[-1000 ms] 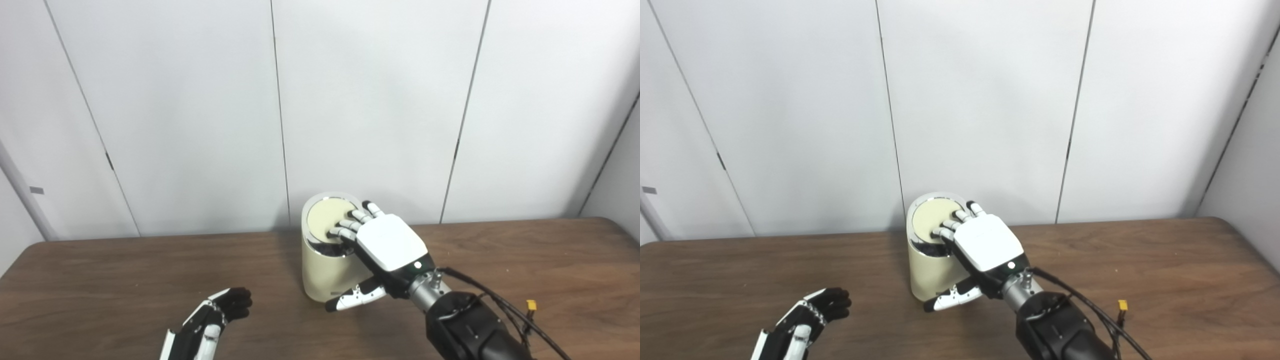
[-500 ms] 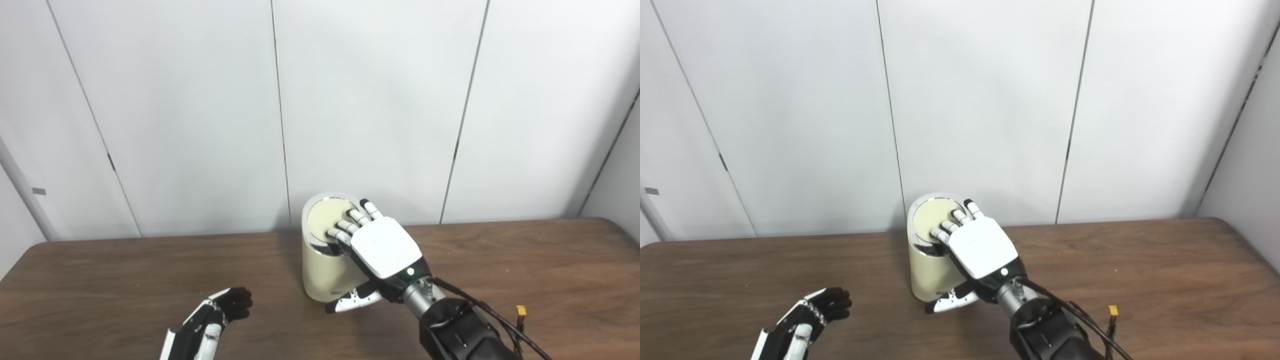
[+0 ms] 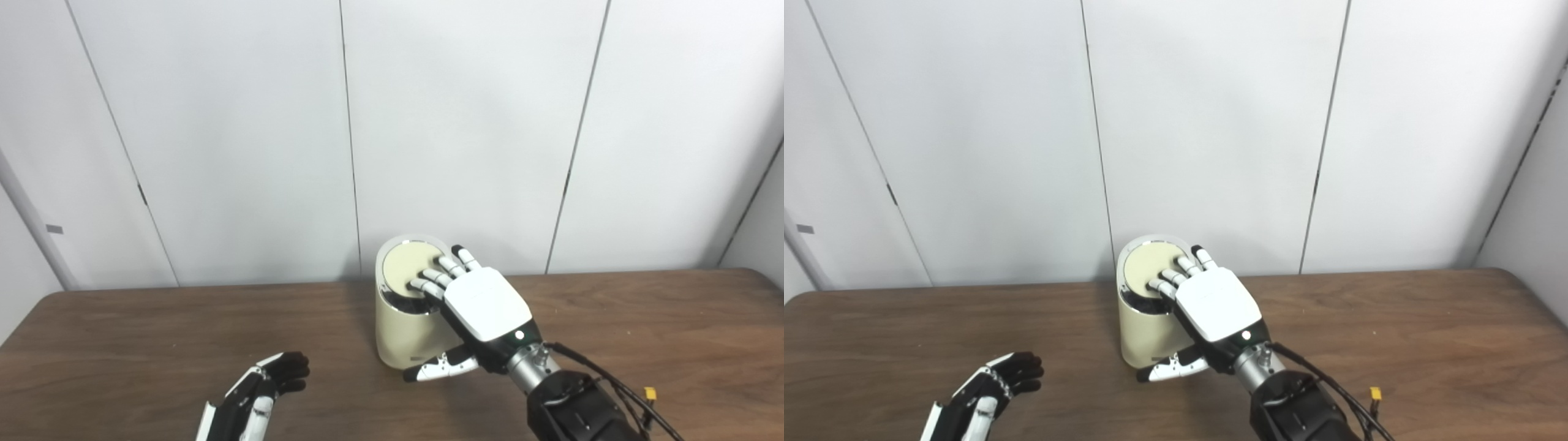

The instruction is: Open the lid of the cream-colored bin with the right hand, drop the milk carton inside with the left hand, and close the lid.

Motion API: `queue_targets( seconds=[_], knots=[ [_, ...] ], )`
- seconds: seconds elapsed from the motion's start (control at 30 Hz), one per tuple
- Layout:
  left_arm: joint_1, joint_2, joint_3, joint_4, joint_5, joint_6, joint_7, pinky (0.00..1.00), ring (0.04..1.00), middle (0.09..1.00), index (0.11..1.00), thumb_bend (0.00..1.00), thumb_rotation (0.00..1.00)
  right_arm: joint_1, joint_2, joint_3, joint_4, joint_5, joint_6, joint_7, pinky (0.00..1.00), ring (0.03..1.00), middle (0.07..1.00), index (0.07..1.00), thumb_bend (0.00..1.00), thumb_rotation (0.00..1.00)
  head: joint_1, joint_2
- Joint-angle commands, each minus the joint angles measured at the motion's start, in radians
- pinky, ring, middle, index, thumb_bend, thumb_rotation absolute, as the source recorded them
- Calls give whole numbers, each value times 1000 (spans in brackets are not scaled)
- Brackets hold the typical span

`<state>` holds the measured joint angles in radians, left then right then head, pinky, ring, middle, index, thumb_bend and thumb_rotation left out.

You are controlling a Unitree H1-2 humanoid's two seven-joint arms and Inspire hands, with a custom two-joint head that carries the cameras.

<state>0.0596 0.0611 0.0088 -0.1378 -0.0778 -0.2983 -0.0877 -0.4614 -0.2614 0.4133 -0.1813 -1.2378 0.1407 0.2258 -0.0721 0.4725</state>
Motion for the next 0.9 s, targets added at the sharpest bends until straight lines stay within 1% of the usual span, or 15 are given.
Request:
queue_targets(
  seconds=[0.0, 0.07, 0.2, 0.27, 0.3, 0.33, 0.37, 0.4, 0.43, 0.5, 0.6, 0.67, 0.77, 0.83, 0.87],
  knots=[
    [-31, 4, 2, -1, 9, -51, 1, 705, 737, 750, 752, 230, 763, -47, 22, -33, -52, 11, 9, -19, 1000, 999, 951, 912, 710, 829, -1, 1],
    [-30, 5, 0, -6, -2, -40, -4, 703, 741, 755, 754, 227, 766, -70, 50, -62, -74, 13, 28, -14, 1000, 1000, 983, 952, 707, 870, -1, -1],
    [-29, 0, 2, -8, -4, -37, 0, 705, 737, 752, 750, 215, 737, -97, 86, -118, -126, 34, 38, -19, 1000, 1000, 1000, 992, 675, 865, -1, -2],
    [-29, -2, 2, -7, -3, -40, 1, 700, 735, 752, 750, 211, 733, -93, 111, -157, -158, 81, 31, -69, 1000, 1000, 1000, 992, 653, 858, 3, -2],
    [-29, -3, 2, -9, -2, -39, 3, 691, 733, 750, 749, 205, 737, -90, 123, -173, -172, 104, 27, -91, 1000, 1000, 1000, 991, 600, 874, 3, -2],
    [-28, -4, 3, -10, 0, -38, 4, 688, 732, 749, 748, 203, 740, -79, 143, -199, -192, 154, 14, -135, 1000, 1000, 1000, 990, 582, 879, 4, -1],
    [-28, -7, 4, -11, 3, -39, 8, 681, 730, 749, 747, 196, 745, -62, 166, -226, -215, 216, -1, -178, 958, 977, 970, 949, 498, 830, 4, 0],
    [-28, -8, 4, -11, 5, -40, 10, 679, 729, 748, 747, 195, 746, -50, 181, -244, -228, 258, -12, -207, 938, 968, 960, 938, 477, 816, 4, 0],
    [-28, -10, 6, -10, 8, -44, 14, 676, 728, 747, 746, 193, 748, -29, 197, -267, -248, 320, -36, -243, 920, 960, 952, 928, 459, 803, 4, 1],
    [-26, -16, 11, -11, 17, -45, 23, 672, 728, 746, 744, 194, 745, 18, 223, -298, -284, 408, -72, -295, 799, 906, 901, 871, 370, 806, 5, 3],
    [-24, -25, 17, -12, 34, -46, 36, 672, 729, 744, 745, 192, 735, 117, 246, -332, -322, 552, -144, -352, 680, 820, 842, 818, 270, 782, 8, 3],
    [-21, -26, 18, -14, 37, -47, 37, 683, 738, 752, 751, 195, 731, 200, 250, -351, -327, 647, -201, -382, 656, 787, 823, 804, 251, 738, 13, 7],
    [-17, -23, 17, -25, 34, -41, 38, 703, 751, 764, 758, 193, 727, 312, 241, -378, -317, 755, -254, -395, 650, 777, 807, 790, 226, 549, 16, 12],
    [-13, -21, 17, -31, 29, -37, 37, 714, 763, 774, 764, 183, 718, 383, 239, -395, -314, 823, -251, -384, 604, 724, 758, 730, 243, 428, 17, 13],
    [-13, -19, 17, -31, 33, -41, 37, 717, 768, 778, 766, 180, 702, 423, 242, -405, -306, 868, -247, -381, 603, 717, 746, 711, 261, 410, 17, 14]
  ],
)
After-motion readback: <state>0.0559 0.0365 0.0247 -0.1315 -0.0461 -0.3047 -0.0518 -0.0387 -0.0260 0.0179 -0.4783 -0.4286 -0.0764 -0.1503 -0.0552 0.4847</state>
